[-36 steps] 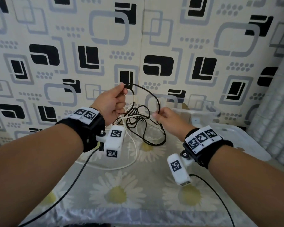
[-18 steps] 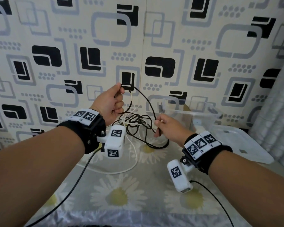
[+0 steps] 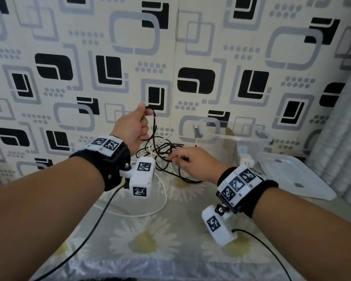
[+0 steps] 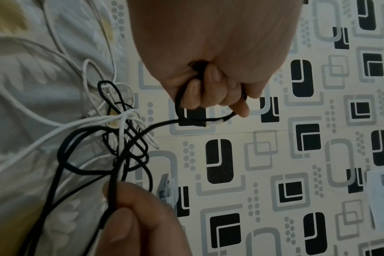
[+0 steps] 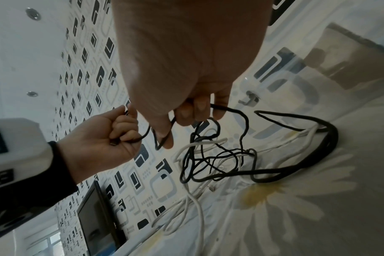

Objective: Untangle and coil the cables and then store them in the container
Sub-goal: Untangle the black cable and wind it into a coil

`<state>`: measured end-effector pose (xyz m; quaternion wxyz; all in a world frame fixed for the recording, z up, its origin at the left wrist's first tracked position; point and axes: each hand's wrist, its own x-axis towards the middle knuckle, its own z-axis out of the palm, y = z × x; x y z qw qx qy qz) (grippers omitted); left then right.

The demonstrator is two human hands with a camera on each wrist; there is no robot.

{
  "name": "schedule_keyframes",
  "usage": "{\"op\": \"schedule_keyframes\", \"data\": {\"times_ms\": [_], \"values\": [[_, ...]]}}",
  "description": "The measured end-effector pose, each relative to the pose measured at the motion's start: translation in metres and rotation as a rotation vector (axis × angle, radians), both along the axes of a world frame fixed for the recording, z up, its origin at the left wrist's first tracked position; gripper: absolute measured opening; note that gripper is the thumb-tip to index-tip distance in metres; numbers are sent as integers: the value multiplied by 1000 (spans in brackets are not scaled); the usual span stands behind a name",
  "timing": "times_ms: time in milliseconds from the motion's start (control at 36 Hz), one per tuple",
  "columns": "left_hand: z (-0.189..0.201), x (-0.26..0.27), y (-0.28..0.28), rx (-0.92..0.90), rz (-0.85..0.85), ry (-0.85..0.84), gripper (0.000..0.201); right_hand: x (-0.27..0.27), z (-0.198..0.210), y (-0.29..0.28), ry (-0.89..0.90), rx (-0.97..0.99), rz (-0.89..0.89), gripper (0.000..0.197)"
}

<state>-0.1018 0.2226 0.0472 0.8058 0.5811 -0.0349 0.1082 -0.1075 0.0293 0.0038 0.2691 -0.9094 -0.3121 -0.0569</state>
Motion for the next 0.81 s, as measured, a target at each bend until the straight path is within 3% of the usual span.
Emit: {"op": "schedule_keyframes", "data": {"times_ms": [361,472,806], "values": [[-14,3,-11,173,-67,-9,33,-6,10,9,59,110,104,19],[-21,3,-17,316,-110,-20,33,-3,7,11,45,122,109,19],[-24,-11,-21,694,-212,-49,25,1,10,10,-65,426,116,13]]}}
